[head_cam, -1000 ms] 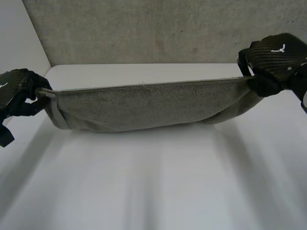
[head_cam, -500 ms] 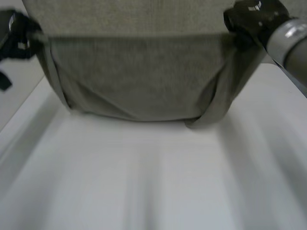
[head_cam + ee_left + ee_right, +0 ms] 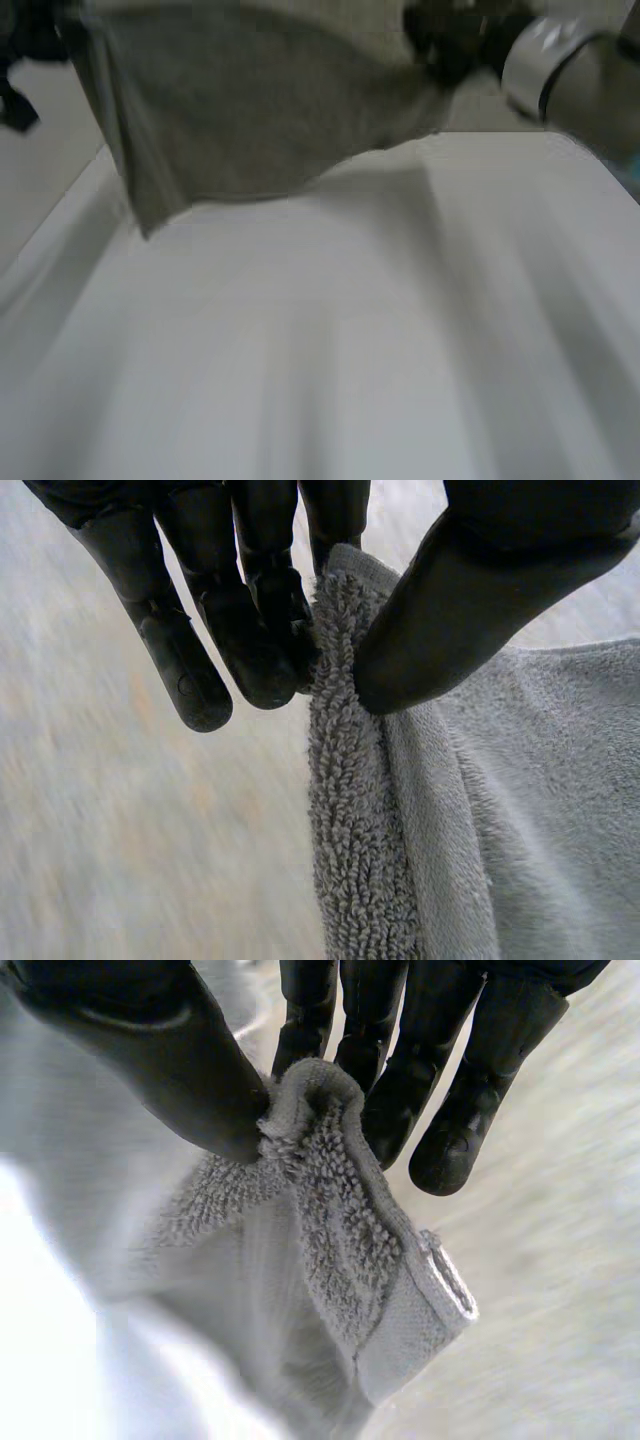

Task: Fold the towel.

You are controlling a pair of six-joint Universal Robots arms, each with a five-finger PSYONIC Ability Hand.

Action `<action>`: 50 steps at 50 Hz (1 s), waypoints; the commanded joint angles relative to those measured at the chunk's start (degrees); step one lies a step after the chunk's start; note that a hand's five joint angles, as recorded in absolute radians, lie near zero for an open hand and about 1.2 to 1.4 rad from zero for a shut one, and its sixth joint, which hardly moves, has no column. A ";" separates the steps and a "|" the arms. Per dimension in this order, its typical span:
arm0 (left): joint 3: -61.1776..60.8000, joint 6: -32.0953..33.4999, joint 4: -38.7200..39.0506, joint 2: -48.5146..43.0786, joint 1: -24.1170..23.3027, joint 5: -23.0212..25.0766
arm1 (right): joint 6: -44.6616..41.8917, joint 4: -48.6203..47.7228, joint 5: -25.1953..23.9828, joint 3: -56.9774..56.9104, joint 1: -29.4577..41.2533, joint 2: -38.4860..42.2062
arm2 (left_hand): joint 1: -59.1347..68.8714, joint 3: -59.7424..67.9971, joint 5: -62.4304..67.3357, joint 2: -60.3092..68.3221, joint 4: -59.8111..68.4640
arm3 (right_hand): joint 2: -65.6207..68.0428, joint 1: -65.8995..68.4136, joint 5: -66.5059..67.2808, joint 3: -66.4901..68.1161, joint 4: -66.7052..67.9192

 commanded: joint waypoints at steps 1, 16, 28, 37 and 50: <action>-16.85 0.34 4.60 0.57 6.06 12.11 | -7.99 1.99 -5.16 26.59 -0.50 -7.26 | 7.08 3.47 4.15 3.24 1.88 | 4.34 4.25 4.13 3.67 3.08; -33.54 -0.71 8.12 9.34 13.26 25.20 | -10.64 -8.31 -4.63 50.97 -11.12 -22.38 | 7.08 3.47 4.15 3.24 1.88 | 4.34 4.25 4.13 3.67 3.08; -40.93 -3.70 8.12 20.26 12.39 25.29 | -6.51 -7.96 -7.44 53.79 -21.23 -38.38 | 7.08 3.47 4.15 3.24 1.88 | 4.34 4.25 4.13 3.67 3.08; -44.27 -8.97 9.69 24.30 11.59 25.38 | -6.25 -8.31 -8.76 55.38 -23.09 -41.47 | 7.08 3.47 4.15 3.24 1.88 | 4.34 4.25 4.13 3.67 3.08; -41.03 -9.06 11.45 19.22 12.12 24.50 | -6.42 -11.38 -7.89 55.64 -21.68 -32.87 | 7.08 3.47 4.15 3.24 1.88 | 4.34 4.25 4.13 3.67 3.08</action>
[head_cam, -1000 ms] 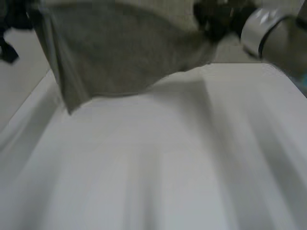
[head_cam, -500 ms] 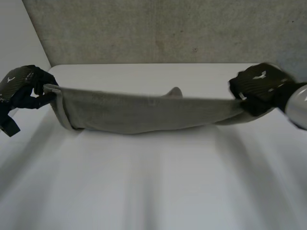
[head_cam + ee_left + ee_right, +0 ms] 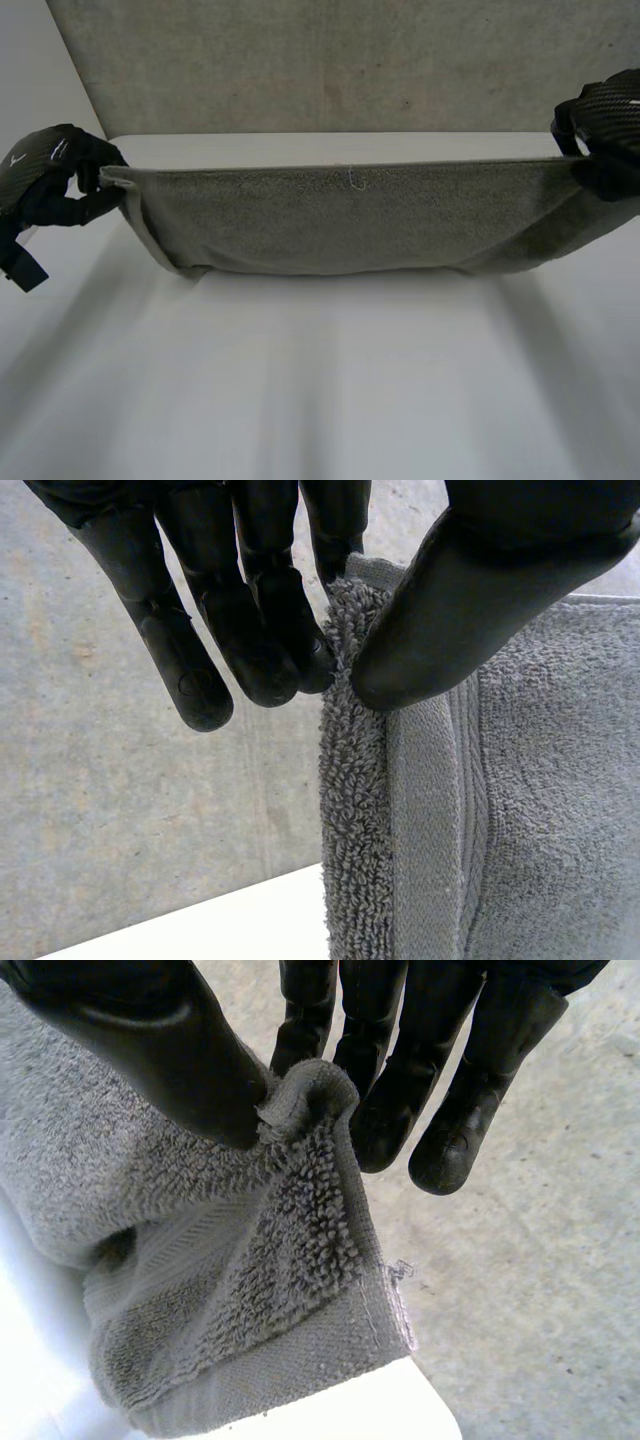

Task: Fold the towel.

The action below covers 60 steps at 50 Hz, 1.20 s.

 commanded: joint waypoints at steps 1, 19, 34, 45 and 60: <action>2.64 0.20 1.59 -4.50 -0.55 -0.57 | 0.45 -3.58 1.16 -0.27 1.49 7.46 | 4.60 0.65 1.67 0.62 -0.60 | 4.34 3.80 3.89 3.67 3.08; 2.56 4.07 0.97 -7.32 0.59 0.31 | 1.51 -7.72 3.71 3.16 6.50 10.89 | -59.01 -62.96 -61.94 -62.99 -64.21 | 4.34 3.80 3.89 3.67 3.08; -0.69 4.33 -11.32 2.17 -2.63 -1.44 | 1.60 -7.90 4.59 3.16 12.21 13.00 | -55.82 -59.77 -58.75 -59.80 -61.02 | 4.34 3.80 3.89 3.67 3.08; -1.05 16.26 -12.29 -4.93 -22.40 -24.35 | 1.42 -7.90 6.00 3.86 13.01 13.44 | -45.22 -49.16 -48.14 -49.19 -50.41 | 4.34 3.80 3.89 3.67 3.08; 10.19 27.01 -13.27 -23.65 -43.42 -49.34 | 1.42 -8.69 6.09 5.36 15.47 13.44 | -46.23 -50.18 -49.16 -50.21 -51.43 | 4.34 3.80 3.89 3.67 3.08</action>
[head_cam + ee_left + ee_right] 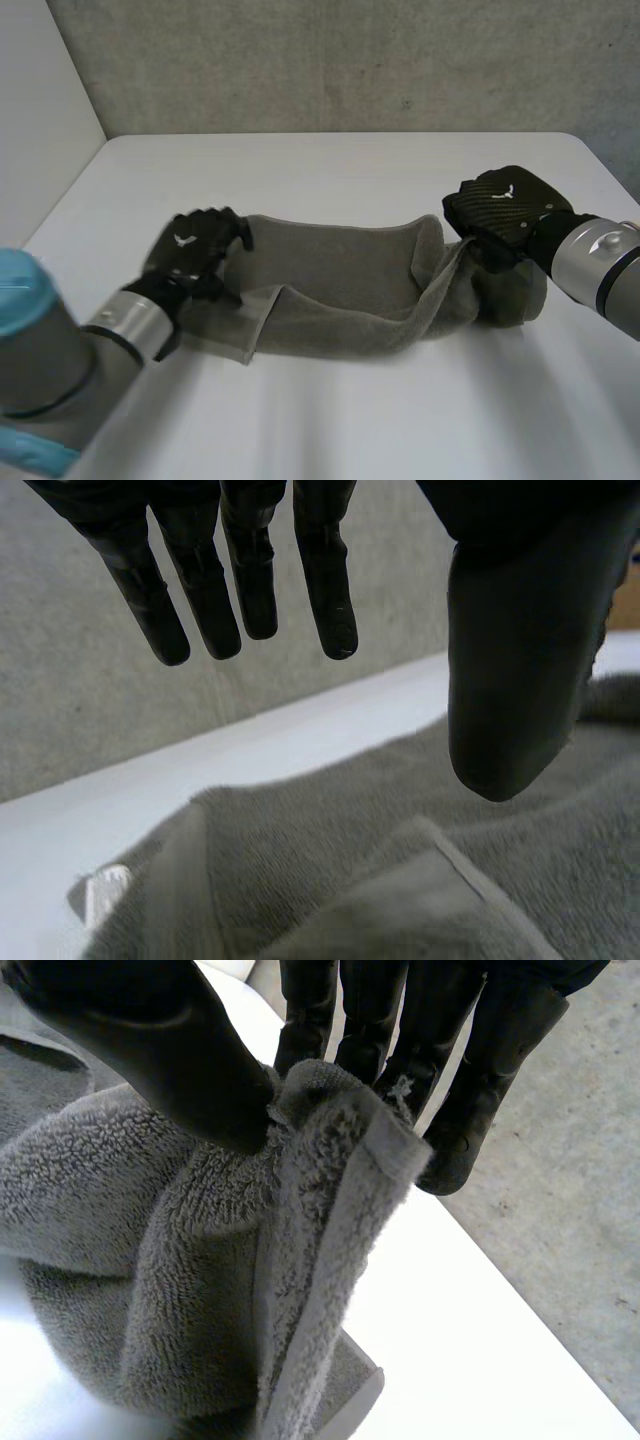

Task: Fold the towel.

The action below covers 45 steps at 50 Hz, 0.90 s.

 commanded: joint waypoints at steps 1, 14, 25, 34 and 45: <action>6.45 1.27 0.33 -10.24 -8.36 -9.09 | 0.01 -0.15 0.00 0.73 0.83 -0.02 | -0.59 -0.09 -0.53 -0.06 -0.09 | 4.32 3.74 3.48 3.66 3.08; 15.25 1.62 0.42 -20.63 -13.56 -16.48 | -0.08 -0.58 0.00 1.78 1.27 0.77 | -0.59 -0.09 -0.53 -0.06 -0.09 | 4.32 3.74 3.48 3.66 3.08; 17.80 5.74 0.77 -23.10 -13.30 -19.29 | -0.78 -0.94 1.58 2.04 3.82 0.86 | -0.59 -0.09 -0.53 -0.06 -0.09 | 4.32 3.74 3.48 3.66 3.08; 16.66 12.25 2.00 -22.57 -11.55 -23.07 | -0.87 -0.94 1.93 2.05 4.09 1.21 | -0.59 -0.09 -0.53 -0.06 -0.09 | 4.32 3.74 3.48 3.66 3.08; 13.24 14.53 1.56 -18.54 -7.94 -23.08 | -0.87 -0.85 1.93 2.05 4.17 1.82 | -0.43 0.08 -0.36 0.11 0.08 | 4.32 3.74 3.48 3.66 3.08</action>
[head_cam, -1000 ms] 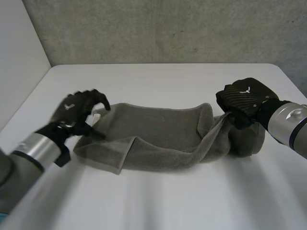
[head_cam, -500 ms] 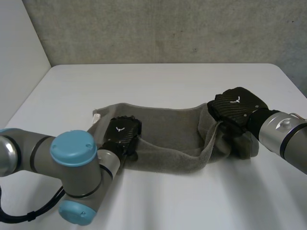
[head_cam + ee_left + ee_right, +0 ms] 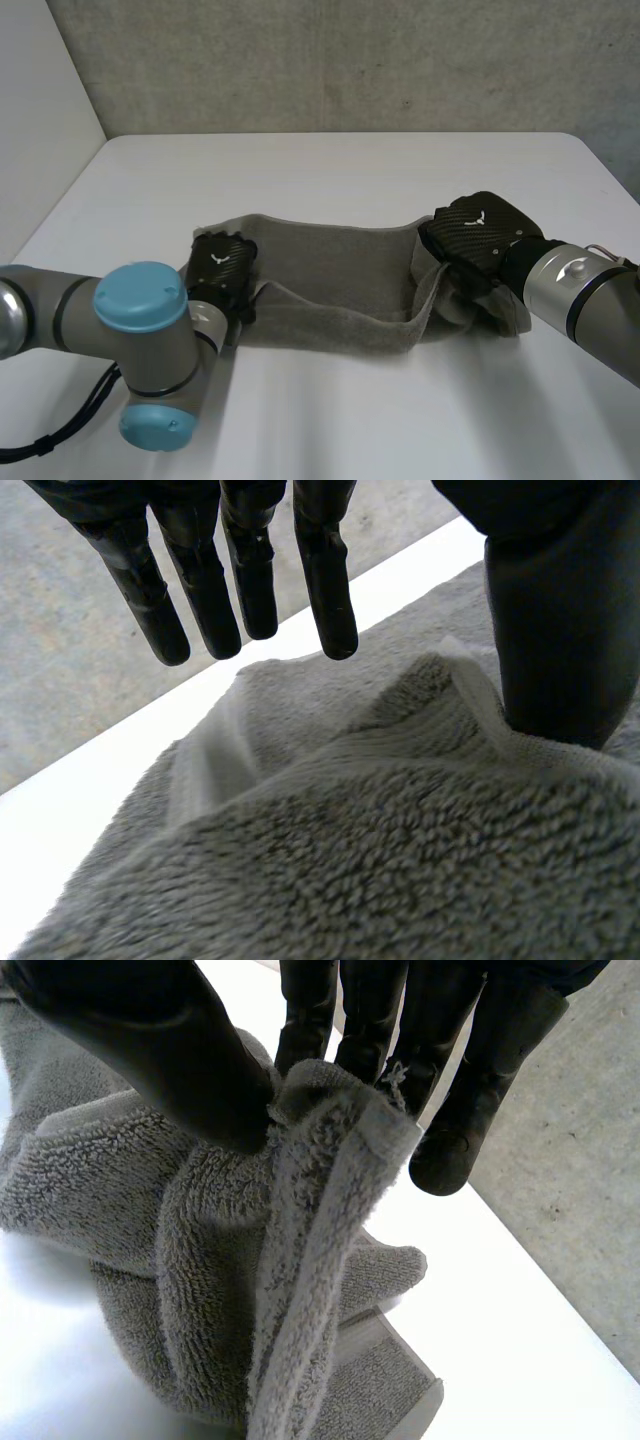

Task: Fold the towel.

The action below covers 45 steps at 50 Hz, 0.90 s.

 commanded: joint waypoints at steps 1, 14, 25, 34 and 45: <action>-2.39 1.33 -0.16 2.99 1.81 0.22 | 0.02 -0.06 -0.04 -0.03 -0.01 0.12 | -0.42 0.08 -0.11 0.11 0.08 | 4.04 3.74 3.48 3.66 3.07; -7.75 3.44 -0.59 8.00 5.50 1.09 | -0.07 0.03 -0.04 -0.03 -0.01 0.39 | 2.09 2.60 2.40 2.62 2.59 | 4.04 3.74 3.48 3.66 3.07; -9.34 3.35 -1.30 7.21 7.09 1.18 | 0.02 0.03 0.05 0.06 -0.01 0.30 | 35.48 35.98 35.79 36.00 35.98 | 4.04 3.74 3.48 3.66 3.07; -9.42 3.44 -2.00 13.25 8.22 2.49 | 1.07 -0.58 2.15 -1.43 -0.98 -0.31 | 52.71 53.22 53.02 53.24 53.21 | 4.04 3.74 3.48 3.66 3.07; -8.20 2.91 -3.59 36.62 18.23 13.65 | 2.74 -3.84 7.08 -6.96 -1.68 -14.62 | 52.71 53.22 53.02 53.24 53.21 | 4.04 3.74 3.48 3.66 3.07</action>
